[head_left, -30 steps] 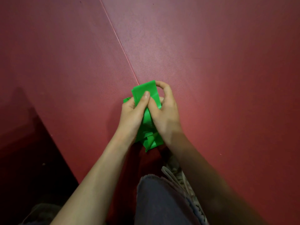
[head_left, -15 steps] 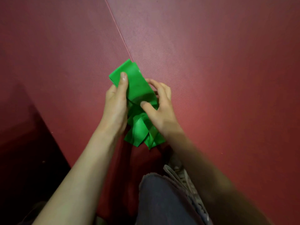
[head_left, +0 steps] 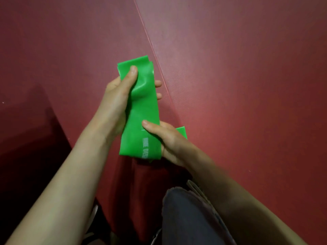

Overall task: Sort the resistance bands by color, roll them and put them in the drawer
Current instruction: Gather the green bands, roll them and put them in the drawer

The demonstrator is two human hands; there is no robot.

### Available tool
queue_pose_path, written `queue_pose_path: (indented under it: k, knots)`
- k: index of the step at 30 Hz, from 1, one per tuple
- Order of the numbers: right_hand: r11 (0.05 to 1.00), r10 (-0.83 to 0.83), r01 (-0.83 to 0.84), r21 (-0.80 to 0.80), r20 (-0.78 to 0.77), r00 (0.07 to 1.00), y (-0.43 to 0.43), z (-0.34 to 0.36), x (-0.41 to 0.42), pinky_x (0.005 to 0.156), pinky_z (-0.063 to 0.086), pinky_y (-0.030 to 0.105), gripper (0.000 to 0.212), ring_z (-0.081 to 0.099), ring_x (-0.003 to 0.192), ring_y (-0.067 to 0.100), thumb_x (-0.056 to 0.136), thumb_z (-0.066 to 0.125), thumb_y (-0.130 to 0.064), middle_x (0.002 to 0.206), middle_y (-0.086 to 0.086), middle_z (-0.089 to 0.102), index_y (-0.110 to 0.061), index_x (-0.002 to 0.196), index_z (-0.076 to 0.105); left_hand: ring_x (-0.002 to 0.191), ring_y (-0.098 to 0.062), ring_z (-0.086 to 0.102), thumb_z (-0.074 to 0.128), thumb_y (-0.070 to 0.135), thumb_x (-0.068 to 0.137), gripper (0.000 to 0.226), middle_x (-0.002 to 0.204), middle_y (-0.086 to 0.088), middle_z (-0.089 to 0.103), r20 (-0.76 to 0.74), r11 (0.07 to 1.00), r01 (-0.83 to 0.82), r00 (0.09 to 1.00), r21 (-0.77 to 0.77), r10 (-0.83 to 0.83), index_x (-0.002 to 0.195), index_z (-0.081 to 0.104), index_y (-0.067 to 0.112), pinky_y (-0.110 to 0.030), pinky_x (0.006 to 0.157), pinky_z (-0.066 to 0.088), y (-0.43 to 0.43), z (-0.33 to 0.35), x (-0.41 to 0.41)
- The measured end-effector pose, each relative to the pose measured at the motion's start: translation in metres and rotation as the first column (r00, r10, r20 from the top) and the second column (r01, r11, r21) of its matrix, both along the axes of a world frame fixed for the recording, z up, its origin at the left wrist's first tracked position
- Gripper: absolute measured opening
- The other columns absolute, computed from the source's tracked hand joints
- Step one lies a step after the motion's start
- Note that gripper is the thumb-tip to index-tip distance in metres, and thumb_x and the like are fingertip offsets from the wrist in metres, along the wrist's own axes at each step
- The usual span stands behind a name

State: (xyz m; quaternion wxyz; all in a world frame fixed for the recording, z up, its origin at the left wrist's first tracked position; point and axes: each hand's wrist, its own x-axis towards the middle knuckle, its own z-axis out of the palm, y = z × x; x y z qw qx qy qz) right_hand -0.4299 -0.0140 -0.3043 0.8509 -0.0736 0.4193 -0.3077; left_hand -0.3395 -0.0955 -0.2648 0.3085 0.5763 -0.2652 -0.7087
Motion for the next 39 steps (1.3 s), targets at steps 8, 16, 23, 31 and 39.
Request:
queue_pose_path:
  k: [8, 16, 23, 31, 39]
  knots:
    - [0.987, 0.036, -0.061, 0.148, 0.16, 0.986, 0.021, 0.006, 0.004, 0.087, 0.05, 0.029, 0.023, 0.064, 0.09, 0.011, 0.093, 0.039, -0.027, 0.11, -0.004, 0.066, -0.022, 0.103, 0.059, 0.056, -0.011, 0.068, 0.037, 0.029, 0.095, 0.029, 0.066, 0.002, 0.073, 0.042, 0.992, -0.049, 0.998, 0.119, 0.044, 0.087, 0.061, 0.015, -0.023, 0.052, 0.054, 0.029, -0.018, 0.006]
    - [0.929, 0.35, -0.363, 0.073, 0.151, 0.925, 0.042, -0.007, -0.005, 0.072, 0.054, 0.029, 0.015, 0.065, 0.075, 0.006, 0.077, 0.055, -0.021, 0.079, -0.009, 0.07, -0.023, 0.089, 0.064, 0.052, -0.01, 0.066, 0.034, 0.029, 0.096, 0.03, 0.063, 0.003, 0.072, 0.02, 0.995, -0.005, 1.0, 0.098, 0.003, 0.088, 0.058, 0.014, -0.02, 0.05, 0.052, 0.025, -0.019, 0.001]
    - [0.753, 0.573, -0.658, -0.016, -0.475, 0.667, 0.052, -0.034, -0.009, 0.096, 0.045, 0.034, 0.045, 0.057, 0.104, 0.023, 0.08, 0.064, -0.01, 0.114, 0.012, 0.059, -0.004, 0.121, 0.047, 0.054, -0.012, 0.067, 0.032, 0.029, 0.097, 0.03, 0.063, 0.002, 0.072, -0.025, 0.994, -0.043, 0.999, 0.104, 0.045, 0.088, 0.057, 0.015, -0.024, 0.055, 0.055, 0.015, -0.022, 0.004]
    - [0.967, -0.036, -0.233, -0.103, -0.961, 0.276, 0.048, -0.041, -0.048, 0.075, 0.043, 0.035, 0.018, 0.049, 0.075, 0.017, 0.083, 0.047, -0.003, 0.084, 0.003, 0.057, -0.01, 0.094, 0.059, 0.055, -0.014, 0.068, 0.033, 0.029, 0.097, 0.03, 0.062, -0.001, 0.071, -0.043, 0.983, -0.077, 0.995, 0.166, 0.085, 0.088, 0.056, 0.012, -0.027, 0.053, 0.057, 0.025, -0.031, 0.006]
    - [0.919, 0.136, -0.391, 0.052, -0.972, 0.191, 0.045, -0.057, -0.063, 0.082, 0.046, 0.04, 0.018, 0.051, 0.086, 0.023, 0.076, 0.062, -0.011, 0.097, 0.002, 0.04, -0.014, 0.093, 0.056, 0.053, -0.014, 0.067, 0.033, 0.028, 0.097, 0.028, 0.061, -0.001, 0.071, -0.058, 0.978, -0.096, 0.992, 0.184, 0.108, 0.088, 0.055, 0.012, -0.028, 0.056, 0.056, 0.03, -0.035, -0.002]
